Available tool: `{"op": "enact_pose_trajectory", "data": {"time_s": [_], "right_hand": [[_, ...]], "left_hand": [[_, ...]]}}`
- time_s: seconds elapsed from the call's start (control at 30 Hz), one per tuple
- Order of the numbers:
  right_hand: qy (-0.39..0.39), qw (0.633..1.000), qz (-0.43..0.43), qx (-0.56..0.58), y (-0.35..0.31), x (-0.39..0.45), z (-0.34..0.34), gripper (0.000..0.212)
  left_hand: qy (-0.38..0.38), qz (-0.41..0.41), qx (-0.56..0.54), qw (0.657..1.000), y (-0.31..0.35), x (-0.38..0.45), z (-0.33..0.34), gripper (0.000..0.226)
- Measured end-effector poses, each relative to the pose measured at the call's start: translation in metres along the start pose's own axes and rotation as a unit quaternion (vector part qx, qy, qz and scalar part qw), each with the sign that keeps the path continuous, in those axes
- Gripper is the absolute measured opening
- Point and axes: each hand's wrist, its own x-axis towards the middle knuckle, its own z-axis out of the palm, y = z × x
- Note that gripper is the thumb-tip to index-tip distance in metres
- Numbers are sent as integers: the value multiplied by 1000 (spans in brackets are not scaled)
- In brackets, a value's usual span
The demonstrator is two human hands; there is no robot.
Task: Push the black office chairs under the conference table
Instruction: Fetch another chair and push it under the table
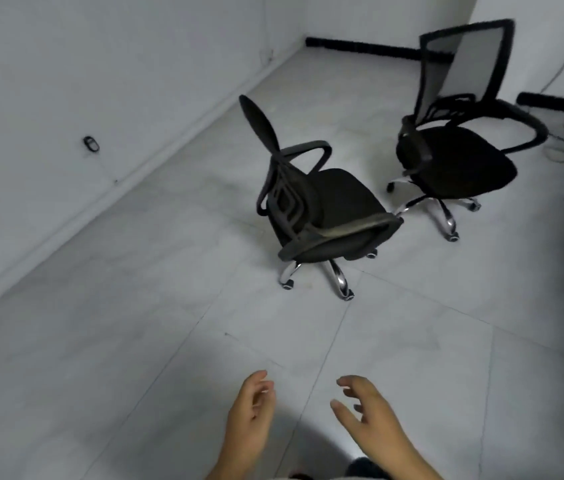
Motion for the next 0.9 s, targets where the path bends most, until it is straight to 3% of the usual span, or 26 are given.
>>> {"op": "enact_pose_trajectory", "data": {"time_s": [0.07, 0.13, 0.23, 0.33, 0.43, 0.5, 0.67, 0.8, 0.9], "right_hand": [[-42, 999, 8, -9, -16, 19, 18, 61], [-50, 998, 29, -14, -30, 39, 26, 34], [-30, 998, 43, -36, -49, 81, 30, 57], [-58, 995, 32, -72, -75, 151, 44, 57], [-138, 987, -7, -86, -121, 238, 65, 38], [-146, 986, -33, -77, -149, 294, 75, 28], [-138, 989, -42, -28, -225, 392, 89, 36], [-132, 990, -15, -35, -252, 456, 99, 66], [-149, 988, -4, -50, -283, 509, 111, 45]], "left_hand": [[60, -54, -36, 996, -13, 8, -30, 21], [132, -87, -63, 985, -29, 20, -54, 20], [186, -121, -64, 973, -54, 55, -86, 22], [177, -124, -48, 975, -51, 115, -118, 23], [176, -89, -44, 979, -22, 191, -149, 26], [182, -65, -45, 980, 7, 239, -171, 25], [199, -49, -46, 978, 57, 331, -226, 32], [226, -91, -47, 969, 58, 381, -258, 36], [222, -117, -65, 966, 61, 435, -282, 39]]}}
